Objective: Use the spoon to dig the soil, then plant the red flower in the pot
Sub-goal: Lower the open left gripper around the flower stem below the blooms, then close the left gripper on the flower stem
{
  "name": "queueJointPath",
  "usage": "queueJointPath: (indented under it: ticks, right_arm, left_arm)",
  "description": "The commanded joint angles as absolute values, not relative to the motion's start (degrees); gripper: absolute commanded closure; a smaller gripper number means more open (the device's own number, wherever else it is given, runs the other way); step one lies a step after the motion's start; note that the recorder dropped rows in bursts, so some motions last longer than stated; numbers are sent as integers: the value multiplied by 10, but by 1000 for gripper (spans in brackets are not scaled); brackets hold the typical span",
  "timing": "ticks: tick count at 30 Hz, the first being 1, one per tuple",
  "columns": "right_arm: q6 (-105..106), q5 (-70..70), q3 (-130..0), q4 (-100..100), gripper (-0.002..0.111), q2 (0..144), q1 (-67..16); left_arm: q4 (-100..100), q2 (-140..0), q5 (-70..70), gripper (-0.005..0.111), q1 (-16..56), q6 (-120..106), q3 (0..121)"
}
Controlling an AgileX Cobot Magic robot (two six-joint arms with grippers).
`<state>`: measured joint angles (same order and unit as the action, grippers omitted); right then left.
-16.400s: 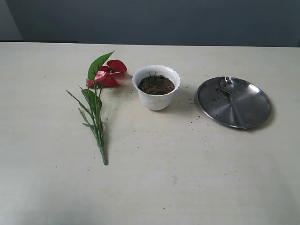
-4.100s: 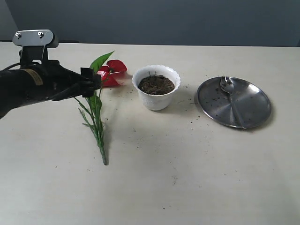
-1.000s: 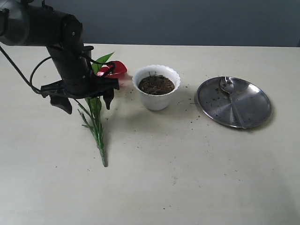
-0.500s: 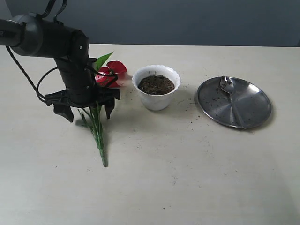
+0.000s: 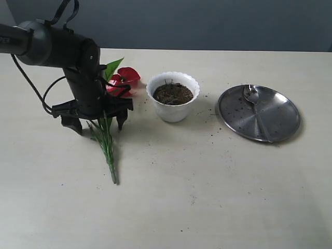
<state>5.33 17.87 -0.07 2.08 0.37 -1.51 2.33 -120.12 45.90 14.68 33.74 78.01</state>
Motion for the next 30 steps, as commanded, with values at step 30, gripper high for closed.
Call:
queueJointPath:
  ticks: [30]
  right_arm:
    - [54, 175, 0, 20, 109, 0, -13]
  left_arm:
    - [30, -1240, 466, 21, 148, 354, 782]
